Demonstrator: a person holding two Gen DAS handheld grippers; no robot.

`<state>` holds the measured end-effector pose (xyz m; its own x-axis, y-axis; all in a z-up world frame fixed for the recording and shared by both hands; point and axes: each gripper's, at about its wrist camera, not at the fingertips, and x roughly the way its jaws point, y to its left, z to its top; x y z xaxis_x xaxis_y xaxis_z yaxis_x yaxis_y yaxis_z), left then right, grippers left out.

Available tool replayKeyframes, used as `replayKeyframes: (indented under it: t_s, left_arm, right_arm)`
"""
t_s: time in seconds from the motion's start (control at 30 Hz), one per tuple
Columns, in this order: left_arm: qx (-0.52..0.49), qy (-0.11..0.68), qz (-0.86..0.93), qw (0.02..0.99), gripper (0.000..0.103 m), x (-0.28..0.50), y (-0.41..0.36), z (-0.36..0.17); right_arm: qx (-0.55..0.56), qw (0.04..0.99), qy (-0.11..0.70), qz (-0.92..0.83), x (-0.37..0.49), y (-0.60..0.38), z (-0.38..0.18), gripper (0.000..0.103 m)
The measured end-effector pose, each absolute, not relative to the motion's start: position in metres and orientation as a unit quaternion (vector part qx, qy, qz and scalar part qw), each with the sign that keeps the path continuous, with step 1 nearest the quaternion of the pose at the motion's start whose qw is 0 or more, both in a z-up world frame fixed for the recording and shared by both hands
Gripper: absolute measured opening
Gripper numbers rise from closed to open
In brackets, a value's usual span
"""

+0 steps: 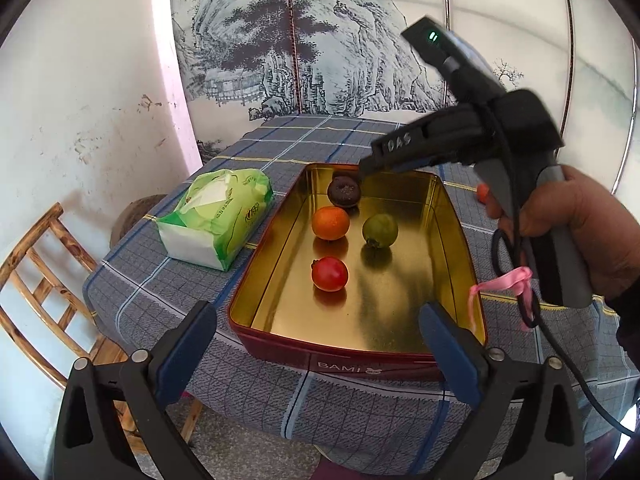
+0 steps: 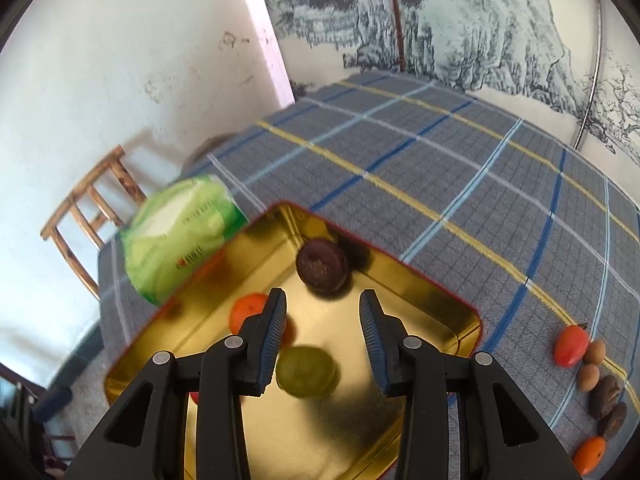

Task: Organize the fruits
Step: 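Carry the green fruit into the tin and open the right tool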

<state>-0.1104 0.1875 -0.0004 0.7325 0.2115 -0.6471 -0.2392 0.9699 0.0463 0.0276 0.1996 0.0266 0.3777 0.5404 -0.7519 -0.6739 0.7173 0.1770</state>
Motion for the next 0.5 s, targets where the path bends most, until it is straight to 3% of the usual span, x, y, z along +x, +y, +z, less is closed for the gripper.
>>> replayKeyframes:
  t_s: [0.27, 0.5]
  left_arm:
    - [-0.006, 0.350, 0.117, 0.930, 0.102, -0.109, 0.182, -0.002]
    - [0.010, 0.350, 0.112, 0.930, 0.102, -0.108, 0.173, -0.001]
  right_arm:
    - [-0.045, 0.844, 0.377, 0.379, -0.003, 0.163, 0.048, 0.049]
    - [-0.053, 0.871, 0.329, 0.360, -0.049, 0.102, 0.051, 0.063]
